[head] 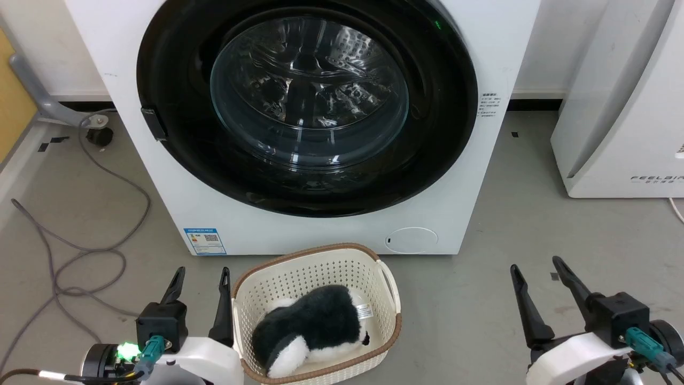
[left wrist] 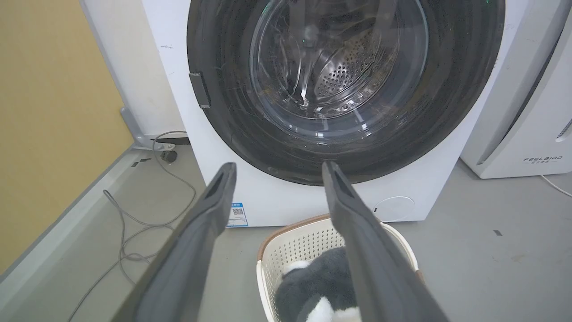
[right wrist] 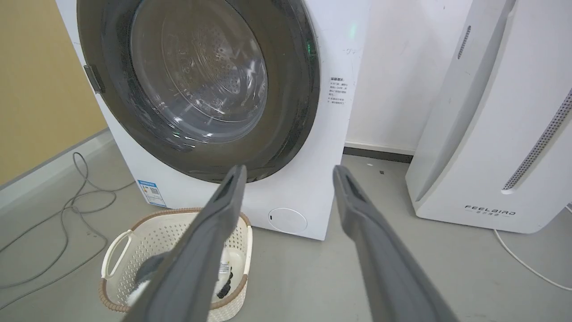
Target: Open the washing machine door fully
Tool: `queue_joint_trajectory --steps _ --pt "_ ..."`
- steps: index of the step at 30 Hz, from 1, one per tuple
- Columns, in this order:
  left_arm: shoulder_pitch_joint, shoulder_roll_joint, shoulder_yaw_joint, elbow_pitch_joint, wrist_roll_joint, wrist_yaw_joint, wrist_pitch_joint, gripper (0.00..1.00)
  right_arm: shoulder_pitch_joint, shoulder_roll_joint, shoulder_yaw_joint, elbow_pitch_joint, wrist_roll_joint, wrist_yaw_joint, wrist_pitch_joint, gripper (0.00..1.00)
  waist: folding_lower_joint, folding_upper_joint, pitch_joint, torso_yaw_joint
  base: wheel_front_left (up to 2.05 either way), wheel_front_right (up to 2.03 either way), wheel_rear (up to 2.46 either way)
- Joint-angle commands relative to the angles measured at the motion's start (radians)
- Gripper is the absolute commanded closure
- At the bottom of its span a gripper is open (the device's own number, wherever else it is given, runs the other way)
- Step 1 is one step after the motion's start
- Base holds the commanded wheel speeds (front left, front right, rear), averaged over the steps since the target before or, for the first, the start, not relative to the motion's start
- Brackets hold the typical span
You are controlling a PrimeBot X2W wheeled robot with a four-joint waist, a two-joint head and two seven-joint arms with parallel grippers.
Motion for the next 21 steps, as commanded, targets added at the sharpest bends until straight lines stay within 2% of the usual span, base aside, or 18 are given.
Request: queue_joint_trajectory --steps 1,15,17,21 --pt "-0.007 0.0 -0.003 0.003 -0.007 0.008 -0.011 0.0 0.0 0.0 -0.005 -0.012 0.014 0.0 -0.014 0.0 0.0 0.0 0.001 0.0 0.0 0.0 0.0" --pt "-0.018 0.0 -0.008 0.004 -0.013 0.028 -0.041 0.0 -0.008 0.0 -0.02 -0.045 0.063 0.0 -0.043 0.0 0.0 0.0 0.009 0.002 0.0 0.0 0.0" --pt "-0.02 0.0 -0.009 0.005 -0.014 0.031 -0.045 0.0 -0.01 0.0 -0.022 -0.049 0.072 0.0 -0.047 1.0 0.0 0.0 0.01 0.003 0.0 0.0 0.0" --pt "-0.022 0.0 -0.01 0.005 -0.016 0.038 -0.053 0.0 -0.016 0.0 -0.033 -0.053 0.114 0.0 -0.055 1.0 0.0 0.0 0.013 0.005 0.0 0.0 0.0"
